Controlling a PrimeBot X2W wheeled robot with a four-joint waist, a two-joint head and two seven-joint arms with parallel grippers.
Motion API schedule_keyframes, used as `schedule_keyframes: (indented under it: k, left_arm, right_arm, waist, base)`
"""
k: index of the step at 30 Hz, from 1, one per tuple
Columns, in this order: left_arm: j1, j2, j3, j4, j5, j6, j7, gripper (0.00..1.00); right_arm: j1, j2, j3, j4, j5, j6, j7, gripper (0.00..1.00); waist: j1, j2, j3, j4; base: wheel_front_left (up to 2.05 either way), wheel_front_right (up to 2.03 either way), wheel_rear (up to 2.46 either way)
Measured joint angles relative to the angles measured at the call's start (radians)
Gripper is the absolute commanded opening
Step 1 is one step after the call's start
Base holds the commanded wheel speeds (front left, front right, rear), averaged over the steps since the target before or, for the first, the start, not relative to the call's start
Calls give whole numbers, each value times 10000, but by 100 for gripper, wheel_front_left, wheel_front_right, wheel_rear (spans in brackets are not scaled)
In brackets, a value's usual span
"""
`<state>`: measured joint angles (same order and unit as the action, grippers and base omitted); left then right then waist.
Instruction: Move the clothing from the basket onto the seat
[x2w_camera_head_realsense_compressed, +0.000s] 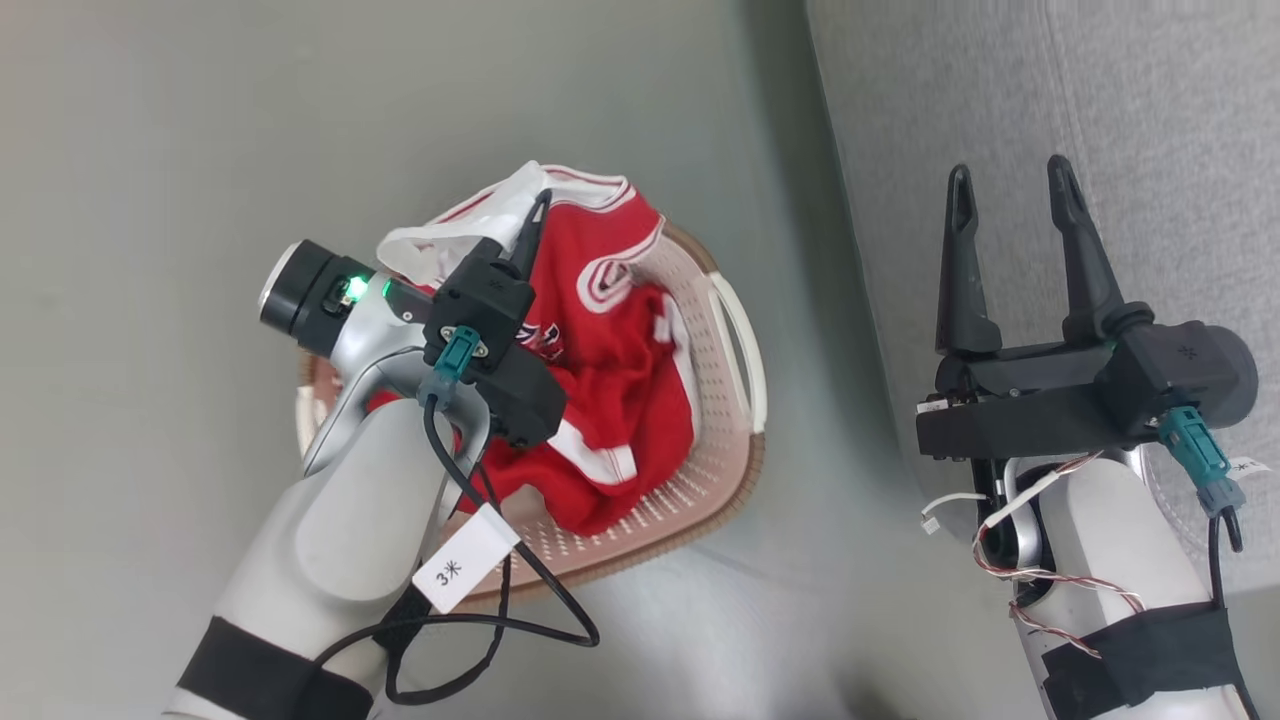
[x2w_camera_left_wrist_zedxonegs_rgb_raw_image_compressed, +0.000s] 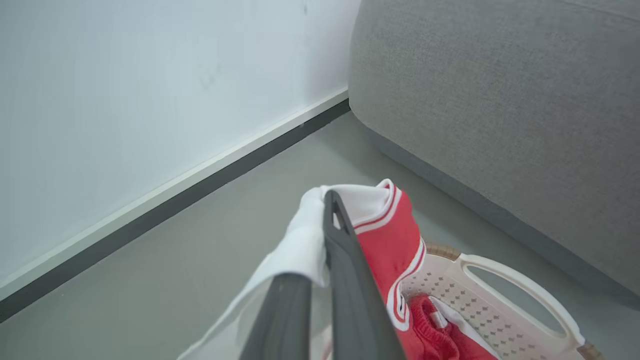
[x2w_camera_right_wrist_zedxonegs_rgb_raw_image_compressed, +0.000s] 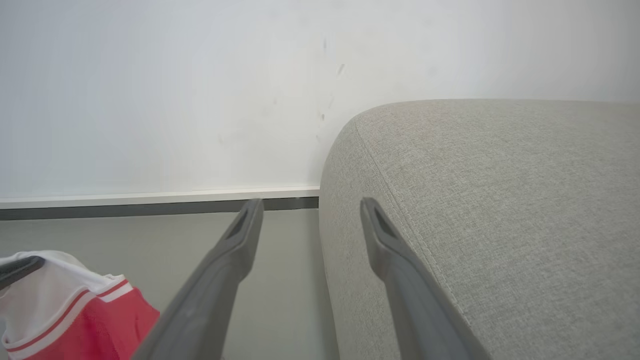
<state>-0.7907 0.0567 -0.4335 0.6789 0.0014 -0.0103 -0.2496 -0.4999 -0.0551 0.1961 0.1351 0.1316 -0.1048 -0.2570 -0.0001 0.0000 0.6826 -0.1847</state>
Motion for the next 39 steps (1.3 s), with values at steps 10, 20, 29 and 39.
schedule_keyframes:
  k: [10, 20, 29, 39]
  left_arm:
    - [2, -54, -56, -510, -491, -518, 0, 0]
    - [-1, -104, 63, -694, -1028, -794, 0, 0]
    - [-12, -128, 127, -623, -1315, -932, -2, 0]
    - [-51, -176, 119, 245, -1680, -989, -2, 0]
  right_arm:
    - [-9, -29, -119, 788, 4, 274, 2, 100]
    - [269, -29, -157, 1634, 19, 527, 2, 100]
    - [512, -40, -2, 2205, 17, 857, 2, 100]
    - [711, -88, 518, 3051, -17, 1503, 4, 100]
  waist:
    - [0, -1, -1318, 593]
    - [0, -1, -2800, 1085]
    - [0, -1, -4016, 1339]
    - [0, -1, -5484, 1546]
  base:
    - [0, 0, 0]
    - [0, 0, 0]
    - [0, 0, 0]
    - [0, 0, 0]
